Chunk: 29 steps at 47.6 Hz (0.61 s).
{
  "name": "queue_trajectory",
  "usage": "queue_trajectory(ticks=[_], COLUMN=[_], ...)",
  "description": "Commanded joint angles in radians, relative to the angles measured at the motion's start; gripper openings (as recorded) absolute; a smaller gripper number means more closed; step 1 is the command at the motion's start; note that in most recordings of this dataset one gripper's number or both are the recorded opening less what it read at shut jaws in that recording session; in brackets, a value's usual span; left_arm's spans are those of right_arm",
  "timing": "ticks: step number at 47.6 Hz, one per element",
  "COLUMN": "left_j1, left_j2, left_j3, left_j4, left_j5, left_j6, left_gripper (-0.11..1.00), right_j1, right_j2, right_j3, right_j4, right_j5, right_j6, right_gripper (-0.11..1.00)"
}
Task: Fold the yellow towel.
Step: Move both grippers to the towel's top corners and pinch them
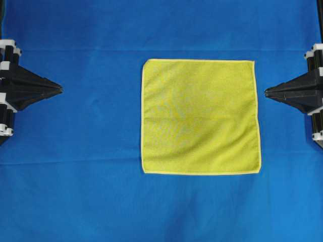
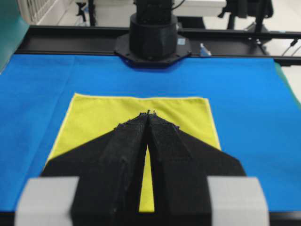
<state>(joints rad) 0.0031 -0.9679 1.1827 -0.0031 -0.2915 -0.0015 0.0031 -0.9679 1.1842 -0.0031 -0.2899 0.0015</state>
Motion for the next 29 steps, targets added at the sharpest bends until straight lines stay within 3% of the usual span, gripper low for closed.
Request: queue_trajectory(ticks=[1,13,29], left_j1=[-0.005,0.046,0.176], left_j2=[0.023,0.147,0.472], left_j3=[-0.017,-0.034,-0.135], left_j4=[-0.014,-0.015,-0.018], left_j5=[-0.002,-0.067,-0.097], left_j6=[0.014,0.018,-0.025], left_gripper=[0.00,0.00,0.01], right_j1=[0.003,-0.084,-0.311], right_j2=[0.015,0.028,0.132], right_j3=[-0.032,-0.077,-0.071], right_j4=[0.005,0.006,0.006], right_j5=[-0.002,0.235,0.368], right_j6=[0.003,0.011,0.015], right_gripper=[0.00,0.00,0.00])
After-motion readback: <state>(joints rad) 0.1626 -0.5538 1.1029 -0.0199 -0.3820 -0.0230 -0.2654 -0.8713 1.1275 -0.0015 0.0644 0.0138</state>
